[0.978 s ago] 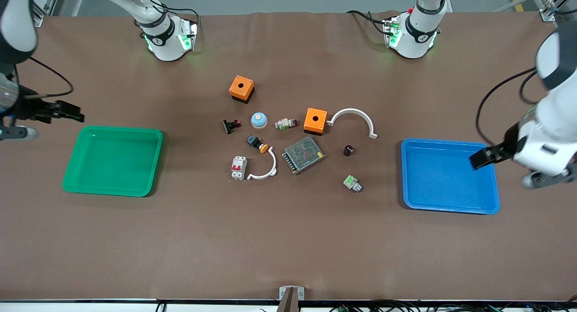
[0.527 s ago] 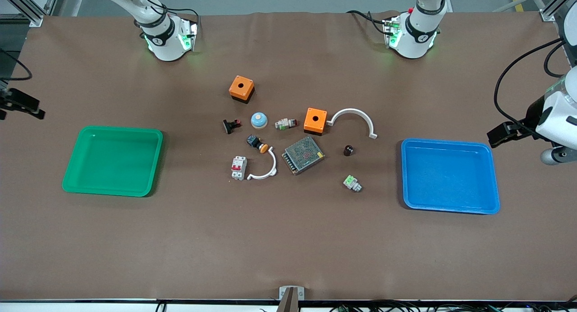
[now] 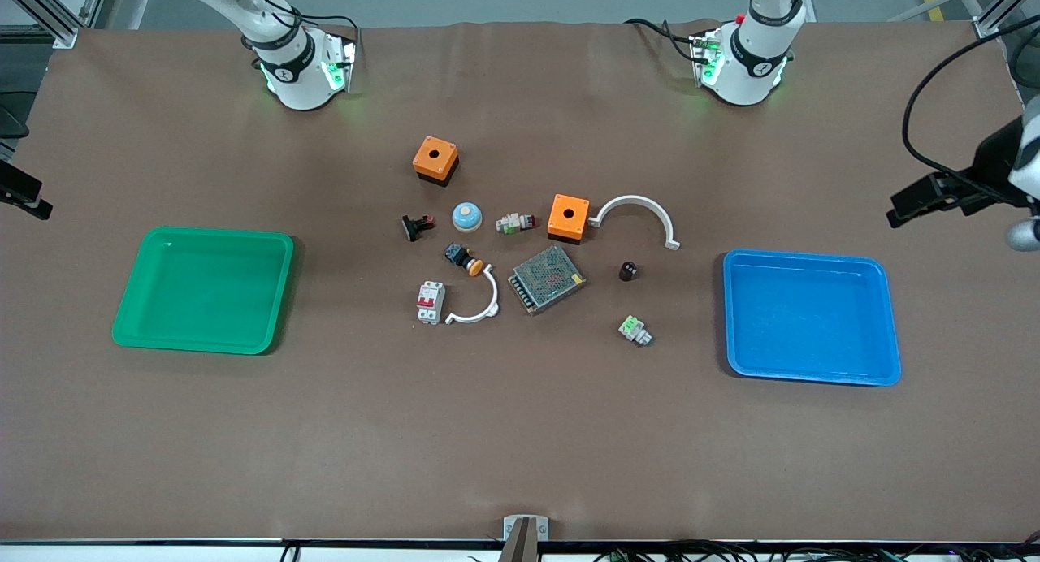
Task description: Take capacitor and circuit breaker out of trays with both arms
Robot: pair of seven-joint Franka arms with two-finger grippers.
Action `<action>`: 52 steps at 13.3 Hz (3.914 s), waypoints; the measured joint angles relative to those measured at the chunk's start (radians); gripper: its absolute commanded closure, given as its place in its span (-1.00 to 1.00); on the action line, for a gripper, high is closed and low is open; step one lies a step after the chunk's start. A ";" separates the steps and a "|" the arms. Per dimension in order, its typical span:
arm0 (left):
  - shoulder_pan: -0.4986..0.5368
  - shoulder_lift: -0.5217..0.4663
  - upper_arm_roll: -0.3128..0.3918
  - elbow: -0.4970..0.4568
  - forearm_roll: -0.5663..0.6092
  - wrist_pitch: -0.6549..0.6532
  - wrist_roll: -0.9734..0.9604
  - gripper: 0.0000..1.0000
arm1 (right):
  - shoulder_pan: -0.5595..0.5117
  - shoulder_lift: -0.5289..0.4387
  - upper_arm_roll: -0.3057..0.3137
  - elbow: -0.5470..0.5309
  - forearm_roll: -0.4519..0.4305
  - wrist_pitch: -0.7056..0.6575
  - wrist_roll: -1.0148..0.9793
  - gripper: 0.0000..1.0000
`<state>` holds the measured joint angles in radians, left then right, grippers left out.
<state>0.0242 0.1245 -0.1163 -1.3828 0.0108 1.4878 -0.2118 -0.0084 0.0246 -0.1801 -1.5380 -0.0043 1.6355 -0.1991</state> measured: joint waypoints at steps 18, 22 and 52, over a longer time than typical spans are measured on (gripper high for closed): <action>-0.018 -0.150 0.013 -0.204 0.000 0.058 0.075 -1.00 | 0.019 0.008 0.017 0.029 0.049 -0.003 0.000 -1.00; -0.017 -0.151 0.015 -0.185 0.000 0.058 0.076 -1.00 | 0.033 0.008 0.016 0.035 0.049 -0.005 0.075 -1.00; -0.015 -0.143 -0.001 -0.176 0.000 0.041 0.087 -1.00 | 0.104 0.006 0.012 0.052 -0.013 -0.041 0.229 -1.00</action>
<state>0.0088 -0.0181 -0.1177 -1.5588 0.0108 1.5289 -0.1248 0.0952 0.0310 -0.1678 -1.4862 -0.0172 1.5948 0.0299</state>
